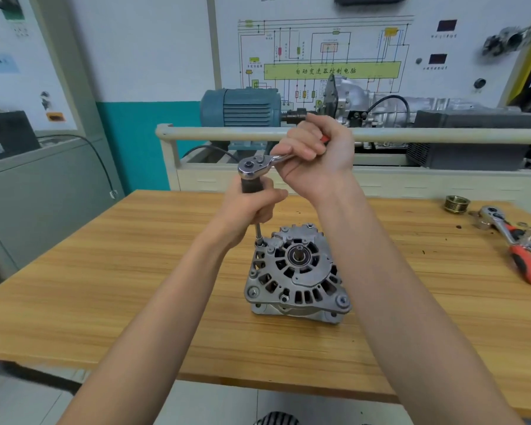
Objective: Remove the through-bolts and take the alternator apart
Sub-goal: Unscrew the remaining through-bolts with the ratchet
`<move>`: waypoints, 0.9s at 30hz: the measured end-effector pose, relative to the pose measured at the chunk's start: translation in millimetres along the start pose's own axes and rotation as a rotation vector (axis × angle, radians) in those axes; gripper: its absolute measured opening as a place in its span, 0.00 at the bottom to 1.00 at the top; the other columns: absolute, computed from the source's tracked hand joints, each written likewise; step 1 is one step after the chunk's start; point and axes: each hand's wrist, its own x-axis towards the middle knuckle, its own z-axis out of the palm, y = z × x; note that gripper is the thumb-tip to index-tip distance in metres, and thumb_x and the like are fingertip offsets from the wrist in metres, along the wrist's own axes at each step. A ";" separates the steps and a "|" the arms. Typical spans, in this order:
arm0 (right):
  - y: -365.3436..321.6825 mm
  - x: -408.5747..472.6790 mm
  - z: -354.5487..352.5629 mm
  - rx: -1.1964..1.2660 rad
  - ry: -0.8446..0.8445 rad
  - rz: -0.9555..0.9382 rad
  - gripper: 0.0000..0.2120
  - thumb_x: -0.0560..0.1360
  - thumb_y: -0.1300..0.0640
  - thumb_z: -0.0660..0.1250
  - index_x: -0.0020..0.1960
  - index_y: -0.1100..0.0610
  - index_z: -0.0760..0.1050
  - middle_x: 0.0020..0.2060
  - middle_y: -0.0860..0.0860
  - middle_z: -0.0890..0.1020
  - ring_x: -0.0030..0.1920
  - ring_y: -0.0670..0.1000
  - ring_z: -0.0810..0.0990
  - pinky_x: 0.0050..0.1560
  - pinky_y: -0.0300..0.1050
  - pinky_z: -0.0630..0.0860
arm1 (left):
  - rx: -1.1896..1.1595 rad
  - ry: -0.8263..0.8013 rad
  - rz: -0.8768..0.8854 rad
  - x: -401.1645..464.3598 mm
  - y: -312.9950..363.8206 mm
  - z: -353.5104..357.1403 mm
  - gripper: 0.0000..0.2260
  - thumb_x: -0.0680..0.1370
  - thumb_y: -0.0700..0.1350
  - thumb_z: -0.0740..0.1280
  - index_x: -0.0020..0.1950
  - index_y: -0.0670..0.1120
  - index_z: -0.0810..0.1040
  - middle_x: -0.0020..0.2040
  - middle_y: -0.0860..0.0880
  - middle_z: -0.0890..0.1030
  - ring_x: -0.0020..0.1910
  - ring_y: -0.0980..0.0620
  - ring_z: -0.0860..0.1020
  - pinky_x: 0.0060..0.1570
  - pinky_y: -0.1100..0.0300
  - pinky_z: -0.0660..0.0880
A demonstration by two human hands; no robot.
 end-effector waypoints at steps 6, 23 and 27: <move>43.6 -36.1 -10.8 -0.157 -0.132 -0.503 0.21 0.76 0.61 0.54 0.24 0.56 0.62 0.17 0.49 0.62 0.20 0.49 0.62 0.32 0.43 0.71 | 0.004 0.346 0.054 -0.4 -6.1 7.4 0.12 0.66 0.38 0.65 0.25 0.49 0.68 0.21 0.53 0.65 0.20 0.54 0.61 0.24 0.66 0.60; 6.3 -12.5 -5.4 0.008 0.001 -0.102 0.24 0.76 0.59 0.53 0.21 0.55 0.62 0.15 0.46 0.60 0.17 0.46 0.59 0.26 0.38 0.66 | 0.041 0.083 0.011 -4.9 -2.4 2.2 0.16 0.67 0.38 0.67 0.22 0.50 0.68 0.20 0.53 0.64 0.19 0.55 0.60 0.23 0.67 0.60; 37.1 -35.0 -12.6 -0.102 -0.098 -0.426 0.24 0.78 0.61 0.52 0.23 0.54 0.63 0.17 0.48 0.62 0.20 0.48 0.61 0.31 0.41 0.70 | 0.005 0.377 0.050 -3.5 -7.2 10.7 0.11 0.66 0.38 0.64 0.25 0.48 0.67 0.20 0.52 0.65 0.19 0.55 0.61 0.22 0.66 0.59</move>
